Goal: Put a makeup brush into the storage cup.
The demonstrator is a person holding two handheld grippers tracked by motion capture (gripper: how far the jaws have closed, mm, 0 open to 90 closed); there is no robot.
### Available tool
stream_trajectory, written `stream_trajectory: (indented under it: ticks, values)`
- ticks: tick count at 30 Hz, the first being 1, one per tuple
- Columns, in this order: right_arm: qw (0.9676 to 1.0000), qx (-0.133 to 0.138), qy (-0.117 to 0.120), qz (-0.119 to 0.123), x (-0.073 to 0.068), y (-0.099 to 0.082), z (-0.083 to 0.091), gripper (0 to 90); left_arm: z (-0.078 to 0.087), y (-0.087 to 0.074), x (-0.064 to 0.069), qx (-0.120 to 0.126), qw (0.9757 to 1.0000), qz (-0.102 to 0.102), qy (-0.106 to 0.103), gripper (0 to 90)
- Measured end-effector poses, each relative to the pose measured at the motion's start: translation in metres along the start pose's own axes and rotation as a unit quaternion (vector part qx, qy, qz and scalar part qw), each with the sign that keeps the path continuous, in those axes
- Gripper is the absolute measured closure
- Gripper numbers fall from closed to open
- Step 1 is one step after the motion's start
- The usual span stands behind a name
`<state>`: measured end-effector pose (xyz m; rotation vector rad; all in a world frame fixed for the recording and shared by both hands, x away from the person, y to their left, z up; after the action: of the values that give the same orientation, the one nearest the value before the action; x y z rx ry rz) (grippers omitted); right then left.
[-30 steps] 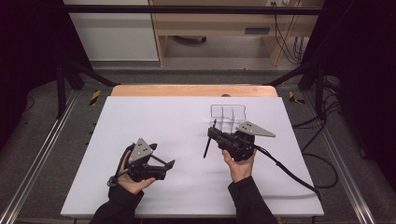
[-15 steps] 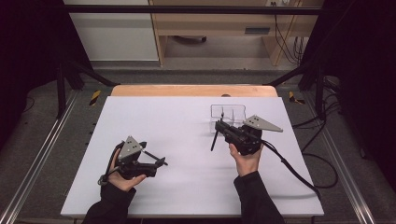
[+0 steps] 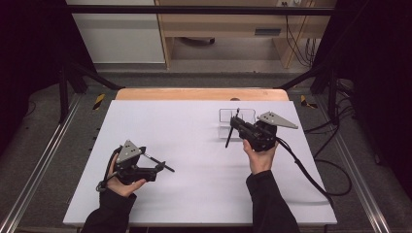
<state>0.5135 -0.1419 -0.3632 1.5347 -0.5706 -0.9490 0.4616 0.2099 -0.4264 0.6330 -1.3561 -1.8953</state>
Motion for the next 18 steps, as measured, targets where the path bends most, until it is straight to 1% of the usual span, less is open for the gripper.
stream_trajectory:
  ticks: [4,10,16,18]
  values:
    - [0.9999,0.006,-0.011,0.001,0.008,0.004,-0.004,84.1,-0.001,-0.001,-0.002,-0.002,1.0,0.001,0.001,9.7]
    - [0.9997,0.006,-0.024,0.003,0.016,0.01,-0.009,84.1,-0.001,-0.002,-0.004,-0.004,1.0,0.003,0.002,9.6]
    - [0.9992,0.008,-0.036,0.012,0.023,0.019,-0.015,84.1,-0.003,-0.003,-0.003,-0.011,0.9999,-0.004,-0.001,9.2]
    - [0.9991,0.008,-0.04,0.015,0.025,0.022,-0.017,84.1,-0.002,-0.003,-0.003,-0.01,0.9999,-0.004,-0.001,9.1]
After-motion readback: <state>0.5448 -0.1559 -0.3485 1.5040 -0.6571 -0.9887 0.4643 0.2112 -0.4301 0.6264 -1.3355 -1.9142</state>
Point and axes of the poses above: each handheld gripper's, and its own axes: z roughly backward along the jaws, y roughly out of its top, x roughly to its right, the point moved 3 cm from there along -z, roughly forward along the jaws, and after that the axes turned 12 degrees about x, right-handed, at the moved point
